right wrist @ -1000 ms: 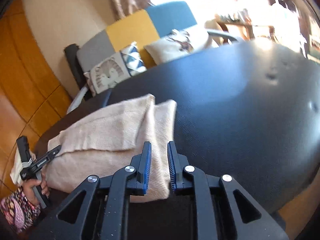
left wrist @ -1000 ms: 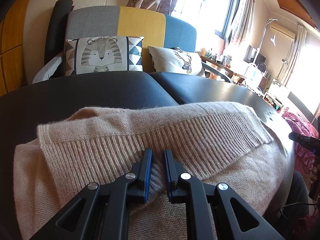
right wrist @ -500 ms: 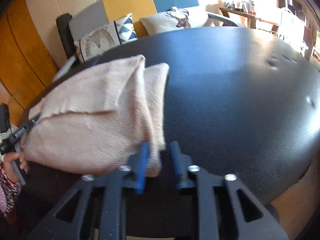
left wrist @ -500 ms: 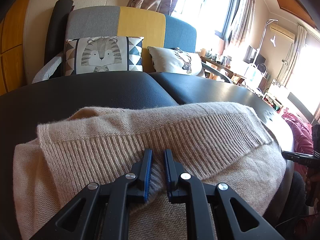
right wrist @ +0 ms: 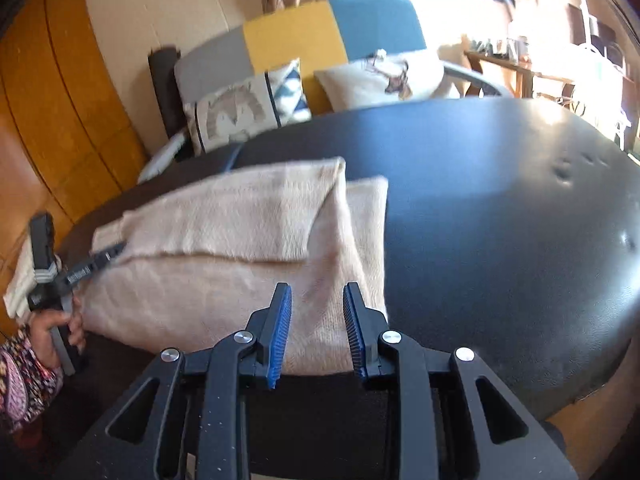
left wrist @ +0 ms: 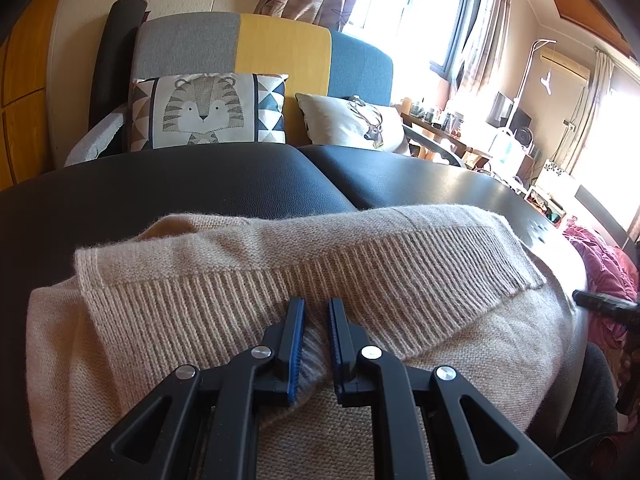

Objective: Fold clothes

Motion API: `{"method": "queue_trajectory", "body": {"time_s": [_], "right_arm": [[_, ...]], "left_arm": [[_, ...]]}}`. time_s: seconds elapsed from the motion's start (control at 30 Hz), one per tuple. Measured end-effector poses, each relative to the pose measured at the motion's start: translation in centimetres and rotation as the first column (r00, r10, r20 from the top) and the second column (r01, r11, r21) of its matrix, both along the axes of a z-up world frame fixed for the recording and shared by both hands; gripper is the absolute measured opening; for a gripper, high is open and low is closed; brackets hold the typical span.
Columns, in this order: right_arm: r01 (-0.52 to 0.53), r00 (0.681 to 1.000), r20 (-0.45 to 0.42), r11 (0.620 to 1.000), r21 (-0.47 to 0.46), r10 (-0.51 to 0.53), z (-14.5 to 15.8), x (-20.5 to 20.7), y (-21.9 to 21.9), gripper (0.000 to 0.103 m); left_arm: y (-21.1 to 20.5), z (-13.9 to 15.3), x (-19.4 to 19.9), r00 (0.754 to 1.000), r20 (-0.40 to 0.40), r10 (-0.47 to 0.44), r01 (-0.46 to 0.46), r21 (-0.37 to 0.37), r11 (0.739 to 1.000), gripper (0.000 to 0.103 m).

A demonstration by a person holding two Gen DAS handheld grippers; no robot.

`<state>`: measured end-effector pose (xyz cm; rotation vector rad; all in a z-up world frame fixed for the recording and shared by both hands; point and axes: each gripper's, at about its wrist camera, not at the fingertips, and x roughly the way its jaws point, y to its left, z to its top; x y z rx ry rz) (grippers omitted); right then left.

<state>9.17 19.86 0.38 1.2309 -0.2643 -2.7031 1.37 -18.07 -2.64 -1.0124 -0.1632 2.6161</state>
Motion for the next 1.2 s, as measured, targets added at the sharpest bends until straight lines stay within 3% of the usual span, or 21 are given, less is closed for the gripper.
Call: {"method": "queue_trajectory", "body": {"time_s": [0.1,0.17,0.27,0.37,0.57,0.7,0.77,0.9,1.1,1.2], "right_arm": [[0.088,0.994,0.071,0.996,-0.014,-0.087,-1.1,-0.3,1.0,0.028],[0.098,0.995,0.005,0.995,-0.031,-0.098,0.4,-0.2,0.5,0.028],[0.0,0.989,-0.146,0.999,-0.035,-0.005,3.7,-1.0,-2.4,0.03],[-0.106,0.982,-0.161,0.994,-0.016,0.102,4.8,-4.3,-5.9,0.03],[-0.227,0.971,-0.086,0.971,-0.07,0.221,1.9,-10.7,-11.8,0.03],[-0.22,0.975,0.011,0.976,-0.005,0.22,-1.7,-12.6,-14.7,0.03],[-0.228,0.97,-0.069,0.972,0.064,0.232,-2.7,-11.8,-15.5,0.03],[-0.223,0.966,-0.096,0.963,0.151,0.239,-2.9,-11.0,-16.6,0.031],[-0.224,0.966,-0.109,0.968,0.113,0.236,-3.2,-10.7,-15.9,0.031],[-0.219,0.965,-0.116,0.965,0.143,0.236,-3.1,-10.6,-16.4,0.031]], "left_arm": [[-0.1,0.0,0.0,1.0,0.001,-0.001,0.001,0.003,1.0,0.011],[-0.1,0.0,0.0,1.0,0.002,-0.001,0.001,0.005,1.0,0.011],[-0.1,0.0,-0.1,1.0,0.003,-0.001,0.001,0.01,1.0,0.011],[-0.1,0.0,-0.1,1.0,0.001,0.001,-0.001,0.001,1.0,0.011],[0.1,0.2,0.0,1.0,-0.003,0.006,-0.006,-0.018,1.0,0.012],[0.1,0.4,0.1,1.0,-0.003,0.01,-0.011,-0.02,1.0,0.012],[-0.1,0.5,0.2,1.0,0.001,0.014,-0.014,-0.015,1.0,0.013],[-2.7,1.8,1.9,0.998,-0.026,0.063,-0.063,-0.008,0.998,0.018],[-10.8,1.6,2.2,0.983,0.061,0.175,-0.179,0.059,0.982,0.019],[-12.9,0.7,0.8,0.976,0.144,0.164,-0.176,0.069,0.982,0.019]]}}
